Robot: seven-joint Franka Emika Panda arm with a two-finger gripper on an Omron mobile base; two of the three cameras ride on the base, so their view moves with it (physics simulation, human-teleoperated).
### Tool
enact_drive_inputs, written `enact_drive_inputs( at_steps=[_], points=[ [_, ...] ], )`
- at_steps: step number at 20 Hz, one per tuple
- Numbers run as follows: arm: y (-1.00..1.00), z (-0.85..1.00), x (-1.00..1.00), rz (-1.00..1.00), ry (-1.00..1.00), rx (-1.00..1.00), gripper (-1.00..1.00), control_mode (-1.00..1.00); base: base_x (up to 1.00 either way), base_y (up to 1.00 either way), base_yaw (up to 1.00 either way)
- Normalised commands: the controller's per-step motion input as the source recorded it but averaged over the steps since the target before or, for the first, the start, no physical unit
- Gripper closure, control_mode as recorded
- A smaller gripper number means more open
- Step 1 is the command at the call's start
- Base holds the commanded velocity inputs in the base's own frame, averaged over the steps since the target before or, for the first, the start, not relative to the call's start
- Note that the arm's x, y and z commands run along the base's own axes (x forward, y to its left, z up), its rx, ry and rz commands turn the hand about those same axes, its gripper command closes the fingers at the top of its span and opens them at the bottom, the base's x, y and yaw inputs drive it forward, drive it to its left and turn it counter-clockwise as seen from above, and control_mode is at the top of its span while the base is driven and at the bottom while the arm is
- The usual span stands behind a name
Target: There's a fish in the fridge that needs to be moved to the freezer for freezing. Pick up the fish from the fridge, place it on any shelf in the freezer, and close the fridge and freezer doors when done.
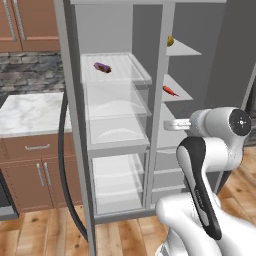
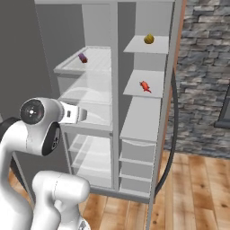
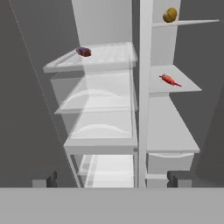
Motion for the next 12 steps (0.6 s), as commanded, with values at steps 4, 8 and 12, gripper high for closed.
enact_drive_inputs(
  at_steps=[4, 8, 12],
  points=[
    [0.16, 0.00, -0.43, 0.00, -0.05, 0.00, -1.00, -1.00, 0.00, 0.00, 0.00],
    [0.62, 0.00, -0.85, 0.00, -0.12, 0.00, -1.00, -1.00, 0.00, 0.00, 0.00],
    [0.83, 0.00, -0.82, 0.00, -0.13, 0.00, -1.00, -1.00, 0.00, 0.00, 0.00]
  ],
)
